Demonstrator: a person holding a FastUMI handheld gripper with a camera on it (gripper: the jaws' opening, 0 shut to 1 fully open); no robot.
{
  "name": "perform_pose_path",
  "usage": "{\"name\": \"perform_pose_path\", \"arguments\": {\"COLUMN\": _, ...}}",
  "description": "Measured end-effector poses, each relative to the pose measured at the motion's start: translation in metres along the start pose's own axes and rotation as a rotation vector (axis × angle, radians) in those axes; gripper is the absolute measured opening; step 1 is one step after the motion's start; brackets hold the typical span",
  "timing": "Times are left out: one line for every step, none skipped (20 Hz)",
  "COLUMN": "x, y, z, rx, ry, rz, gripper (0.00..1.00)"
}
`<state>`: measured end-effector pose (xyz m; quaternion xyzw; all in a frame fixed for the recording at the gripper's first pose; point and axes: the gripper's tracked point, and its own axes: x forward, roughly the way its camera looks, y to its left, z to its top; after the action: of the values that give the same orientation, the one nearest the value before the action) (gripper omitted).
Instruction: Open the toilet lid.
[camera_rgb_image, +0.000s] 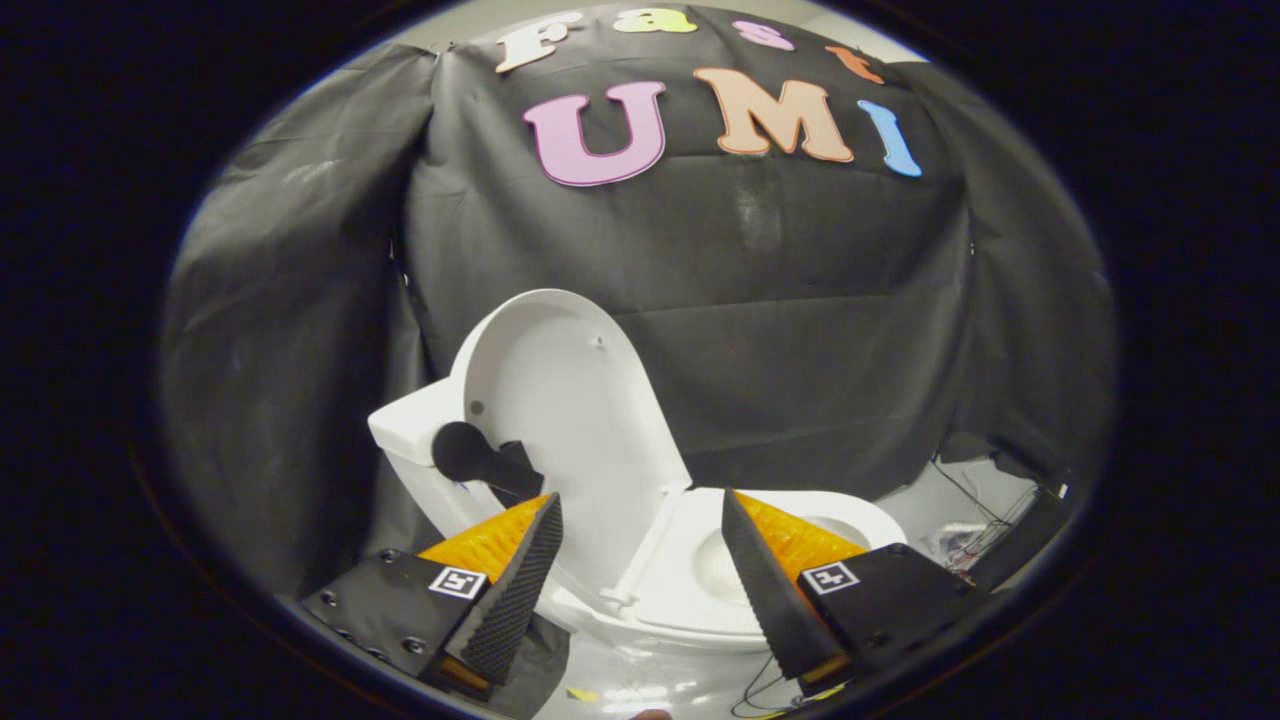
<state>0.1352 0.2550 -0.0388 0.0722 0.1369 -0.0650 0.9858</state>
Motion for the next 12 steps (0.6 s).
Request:
{"name": "perform_pose_path", "arguments": {"x": -0.002, "y": -0.007, "z": -0.002, "rx": -0.008, "ry": 0.005, "rz": -0.002, "gripper": 0.99}}
{"name": "perform_pose_path", "arguments": {"x": -0.005, "y": -0.013, "z": -0.003, "rx": -0.007, "ry": 0.008, "rz": 0.005, "gripper": 0.99}}
{"name": "perform_pose_path", "arguments": {"x": -0.007, "y": -0.018, "z": -0.004, "rx": -0.003, "ry": 0.013, "rz": 0.01, "gripper": 0.99}}
{"name": "perform_pose_path", "arguments": {"x": -0.009, "y": -0.024, "z": -0.007, "rx": -0.007, "ry": 0.022, "rz": 0.008, "gripper": 0.99}}
{"name": "perform_pose_path", "arguments": {"x": -0.012, "y": -0.033, "z": -0.007, "rx": -0.018, "ry": 0.029, "rz": -0.004, "gripper": 0.99}}
{"name": "perform_pose_path", "arguments": {"x": -0.015, "y": -0.041, "z": -0.008, "rx": -0.031, "ry": 0.035, "rz": -0.011, "gripper": 0.99}}
{"name": "perform_pose_path", "arguments": {"x": -0.019, "y": -0.048, "z": -0.007, "rx": -0.041, "ry": 0.036, "rz": -0.013, "gripper": 0.99}}
{"name": "perform_pose_path", "arguments": {"x": -0.022, "y": -0.054, "z": -0.006, "rx": -0.05, "ry": 0.032, "rz": -0.011, "gripper": 0.99}}
{"name": "perform_pose_path", "arguments": {"x": -0.025, "y": -0.061, "z": -0.004, "rx": -0.054, "ry": 0.025, "rz": -0.007, "gripper": 0.99}}
{"name": "perform_pose_path", "arguments": {"x": -0.029, "y": -0.07, "z": -0.005, "rx": -0.057, "ry": 0.02, "rz": -0.002, "gripper": 0.99}}
{"name": "perform_pose_path", "arguments": {"x": -0.031, "y": -0.078, "z": -0.004, "rx": -0.061, "ry": 0.017, "rz": -0.001, "gripper": 0.99}}
{"name": "perform_pose_path", "arguments": {"x": -0.033, "y": -0.09, "z": -0.004, "rx": -0.072, "ry": 0.022, "rz": -0.004, "gripper": 0.99}}
